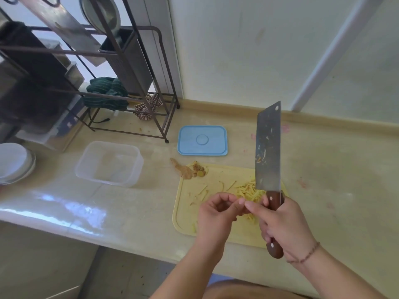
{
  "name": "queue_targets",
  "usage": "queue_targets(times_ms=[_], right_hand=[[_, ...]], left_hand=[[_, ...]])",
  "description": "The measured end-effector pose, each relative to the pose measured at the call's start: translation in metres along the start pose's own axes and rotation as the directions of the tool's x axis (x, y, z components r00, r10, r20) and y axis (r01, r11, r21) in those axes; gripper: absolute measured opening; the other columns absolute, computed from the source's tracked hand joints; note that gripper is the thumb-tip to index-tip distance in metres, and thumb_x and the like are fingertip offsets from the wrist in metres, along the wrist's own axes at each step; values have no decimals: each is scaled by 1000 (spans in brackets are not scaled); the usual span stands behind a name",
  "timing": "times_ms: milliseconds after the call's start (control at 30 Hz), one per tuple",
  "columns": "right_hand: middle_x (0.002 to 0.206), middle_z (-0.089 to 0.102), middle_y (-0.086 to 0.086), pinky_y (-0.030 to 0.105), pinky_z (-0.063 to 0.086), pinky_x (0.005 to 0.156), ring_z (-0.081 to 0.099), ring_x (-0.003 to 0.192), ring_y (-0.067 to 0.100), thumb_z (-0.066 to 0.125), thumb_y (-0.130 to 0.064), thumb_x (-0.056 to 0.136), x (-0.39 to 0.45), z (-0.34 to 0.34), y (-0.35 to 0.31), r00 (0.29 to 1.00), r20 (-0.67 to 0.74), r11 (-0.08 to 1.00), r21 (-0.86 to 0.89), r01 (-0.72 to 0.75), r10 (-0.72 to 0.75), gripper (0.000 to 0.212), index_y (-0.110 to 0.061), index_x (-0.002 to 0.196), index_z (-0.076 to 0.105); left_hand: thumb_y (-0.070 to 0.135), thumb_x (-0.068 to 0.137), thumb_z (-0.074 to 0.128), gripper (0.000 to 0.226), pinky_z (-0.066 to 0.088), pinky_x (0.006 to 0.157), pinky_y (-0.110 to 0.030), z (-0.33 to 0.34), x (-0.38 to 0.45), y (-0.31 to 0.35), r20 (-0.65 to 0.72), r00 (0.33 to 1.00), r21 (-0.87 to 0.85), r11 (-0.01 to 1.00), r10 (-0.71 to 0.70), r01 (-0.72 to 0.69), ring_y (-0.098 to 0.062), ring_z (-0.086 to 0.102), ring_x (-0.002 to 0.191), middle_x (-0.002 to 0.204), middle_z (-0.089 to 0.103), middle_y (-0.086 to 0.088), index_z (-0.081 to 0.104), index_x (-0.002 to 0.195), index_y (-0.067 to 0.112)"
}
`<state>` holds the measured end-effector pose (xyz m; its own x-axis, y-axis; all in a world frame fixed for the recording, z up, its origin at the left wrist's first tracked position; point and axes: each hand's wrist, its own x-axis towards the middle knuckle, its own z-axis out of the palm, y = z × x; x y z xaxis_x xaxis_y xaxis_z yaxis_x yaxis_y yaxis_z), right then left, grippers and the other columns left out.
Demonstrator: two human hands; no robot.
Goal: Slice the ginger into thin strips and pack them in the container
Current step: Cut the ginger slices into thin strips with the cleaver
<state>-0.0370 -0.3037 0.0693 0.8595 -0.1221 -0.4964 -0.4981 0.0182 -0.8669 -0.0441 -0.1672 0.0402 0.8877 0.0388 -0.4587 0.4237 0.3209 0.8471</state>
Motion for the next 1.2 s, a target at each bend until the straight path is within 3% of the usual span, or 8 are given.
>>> queue_targets(times_ms=[233,300,400,500,600,767,1000,1200], right_hand=[[42,36,11,27,29,42,28,31,17,73,-12,84,0,-3,10,1000,30,996,-87,-1,4,33,-10,74,42],[49,51,18,25,30,41,29,32,18,72,-14,85,-3,-5,11,998,66,989,-149,5,5,34,-9,73,41],[65,72,9,24,31,41,31,35,18,70,-18,86,-8,-16,10,989,145,971,-239,27,8,36,-2,73,40],[42,51,1,22,29,43,30,34,17,66,-21,90,-12,-36,14,974,215,951,-308,-8,78,38,7,73,47],[48,38,8,22,27,42,29,35,16,64,-29,89,-10,-58,25,943,266,919,-384,-85,199,40,-3,66,45],[50,39,1,22,27,38,36,37,15,61,-59,76,0,-84,42,898,302,794,-602,-80,319,59,-1,75,50],[48,43,-2,27,32,50,40,40,7,49,-81,60,17,-105,59,873,368,710,-703,36,320,78,-6,75,55],[43,47,-3,20,29,46,39,36,3,35,-69,78,19,-105,64,852,402,730,-682,35,335,56,-18,62,54]], left_hand=[[2,73,84,24,52,69,-21,-17,-4,-15,67,996,73,996,-52,47,-18,63,75,77,66,-8,67,90,-1],[-1,77,81,19,51,66,-20,-21,-7,-21,42,996,77,994,-81,78,-17,65,72,77,67,-11,67,89,-1],[1,82,78,10,47,64,-21,-23,-14,-36,-53,989,86,986,-137,141,-14,61,68,71,68,-5,69,84,6],[3,80,79,20,45,64,-26,-23,-13,-56,-207,970,186,969,-124,164,-11,55,62,64,62,3,67,71,16],[11,78,80,20,47,63,-28,-15,-6,-68,-291,950,252,948,-117,194,-9,55,58,60,62,6,66,67,19],[16,83,79,14,55,68,-32,13,7,-71,-476,867,156,955,-150,251,-15,66,62,59,69,1,68,74,13],[21,87,74,15,61,70,-40,30,18,-77,-580,811,310,900,-77,307,-22,70,65,64,72,-5,69,75,16],[31,93,68,17,46,57,-18,34,20,-85,-543,831,596,751,119,282,-3,60,67,71,65,11,72,81,20]])
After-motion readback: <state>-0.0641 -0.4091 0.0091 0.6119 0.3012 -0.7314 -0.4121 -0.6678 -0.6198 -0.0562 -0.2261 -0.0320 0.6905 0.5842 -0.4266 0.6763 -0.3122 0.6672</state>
